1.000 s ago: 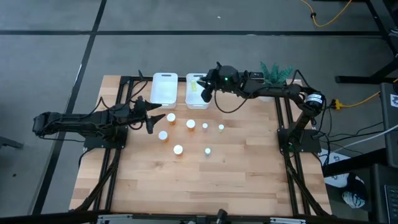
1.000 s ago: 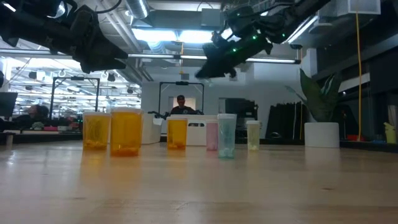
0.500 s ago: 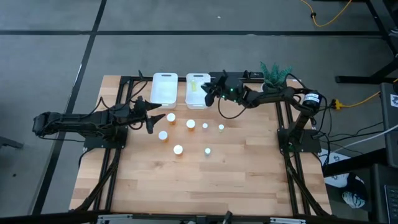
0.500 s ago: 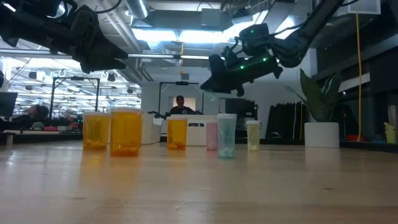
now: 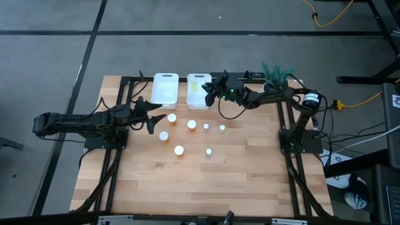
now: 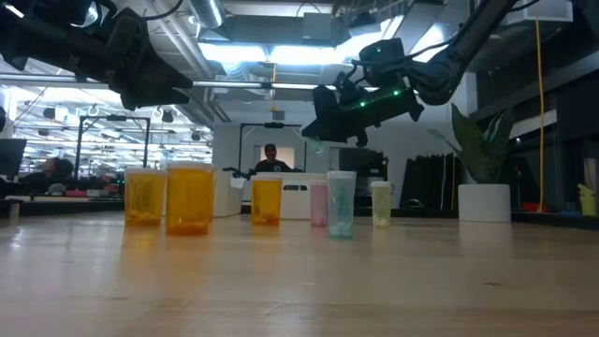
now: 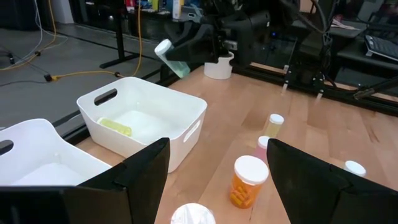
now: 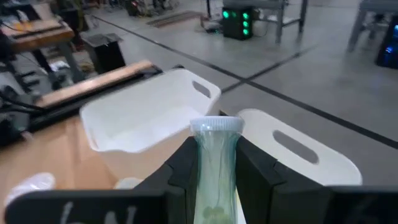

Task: Pick and place medicine bottles into bin by pill shape (circle, oval)
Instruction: Put the small blue pill bottle into the right white bin

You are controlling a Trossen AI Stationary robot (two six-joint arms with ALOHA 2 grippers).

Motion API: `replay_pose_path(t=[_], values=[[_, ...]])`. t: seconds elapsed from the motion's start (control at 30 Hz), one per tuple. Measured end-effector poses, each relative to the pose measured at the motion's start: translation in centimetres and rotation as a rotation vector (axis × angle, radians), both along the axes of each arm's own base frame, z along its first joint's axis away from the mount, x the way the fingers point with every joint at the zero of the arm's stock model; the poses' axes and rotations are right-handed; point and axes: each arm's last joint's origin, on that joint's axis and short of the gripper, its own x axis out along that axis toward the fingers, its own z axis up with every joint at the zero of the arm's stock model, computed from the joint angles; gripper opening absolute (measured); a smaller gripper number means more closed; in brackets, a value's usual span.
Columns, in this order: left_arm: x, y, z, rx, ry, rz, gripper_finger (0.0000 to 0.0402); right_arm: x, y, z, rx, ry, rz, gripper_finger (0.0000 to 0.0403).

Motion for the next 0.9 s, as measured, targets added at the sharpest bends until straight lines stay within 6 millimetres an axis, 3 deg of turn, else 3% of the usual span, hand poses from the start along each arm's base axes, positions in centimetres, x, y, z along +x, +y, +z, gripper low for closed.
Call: replay_pose_path(t=[0.27,0.63,0.9], values=[[0.0,0.0,0.0,0.002,-0.001,0.008,0.026,0.9,-0.5,-0.6,-0.02,0.018,-0.016,0.0085],[0.0,0.0,0.0,0.003,-0.001,0.014,0.026,5.8,-3.0,-1.3,-0.033,0.13,-0.017,0.0085],[0.0,0.0,0.0,0.003,0.0,0.014,0.026,5.7,-4.7,-0.9,0.038,0.238,-0.062,0.0085]])
